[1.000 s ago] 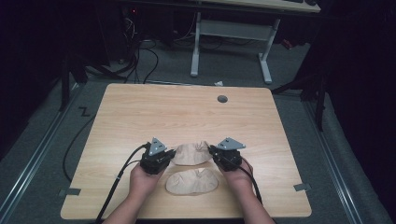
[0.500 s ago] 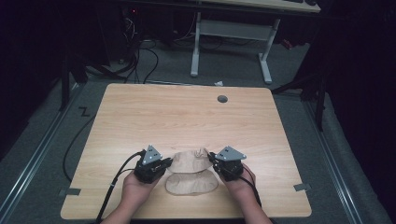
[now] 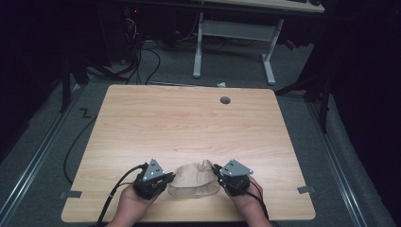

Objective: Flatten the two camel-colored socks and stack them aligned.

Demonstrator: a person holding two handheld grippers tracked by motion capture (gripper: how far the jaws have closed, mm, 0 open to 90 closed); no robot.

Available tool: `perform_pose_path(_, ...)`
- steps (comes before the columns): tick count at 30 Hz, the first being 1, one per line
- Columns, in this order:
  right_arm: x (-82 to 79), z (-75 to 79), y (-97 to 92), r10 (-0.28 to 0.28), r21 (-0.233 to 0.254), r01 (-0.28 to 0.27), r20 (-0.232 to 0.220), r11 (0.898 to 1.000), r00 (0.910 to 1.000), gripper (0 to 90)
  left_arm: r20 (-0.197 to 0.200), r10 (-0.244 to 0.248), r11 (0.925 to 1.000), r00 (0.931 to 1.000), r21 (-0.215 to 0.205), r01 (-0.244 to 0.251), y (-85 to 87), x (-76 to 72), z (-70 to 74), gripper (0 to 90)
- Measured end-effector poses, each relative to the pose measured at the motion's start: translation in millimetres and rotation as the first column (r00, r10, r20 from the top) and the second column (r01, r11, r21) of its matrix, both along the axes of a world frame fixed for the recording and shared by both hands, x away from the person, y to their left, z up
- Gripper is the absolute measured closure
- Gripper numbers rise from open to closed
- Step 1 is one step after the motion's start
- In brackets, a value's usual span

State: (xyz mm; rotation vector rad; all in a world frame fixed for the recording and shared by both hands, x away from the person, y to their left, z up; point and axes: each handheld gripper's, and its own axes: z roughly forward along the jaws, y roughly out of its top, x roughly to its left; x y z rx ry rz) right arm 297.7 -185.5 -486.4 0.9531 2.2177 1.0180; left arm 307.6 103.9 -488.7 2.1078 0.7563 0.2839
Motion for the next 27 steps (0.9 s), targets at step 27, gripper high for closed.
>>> perform_pose_path(27, -14.7, -24.7, -2.3, 0.016, -0.062, -0.023, -0.117, 0.998, 0.993, 83.2, -0.026, -0.026, 0.991, 0.9993, 0.131, 0.029, -4.5, -6.8, -24.8, 85.7)
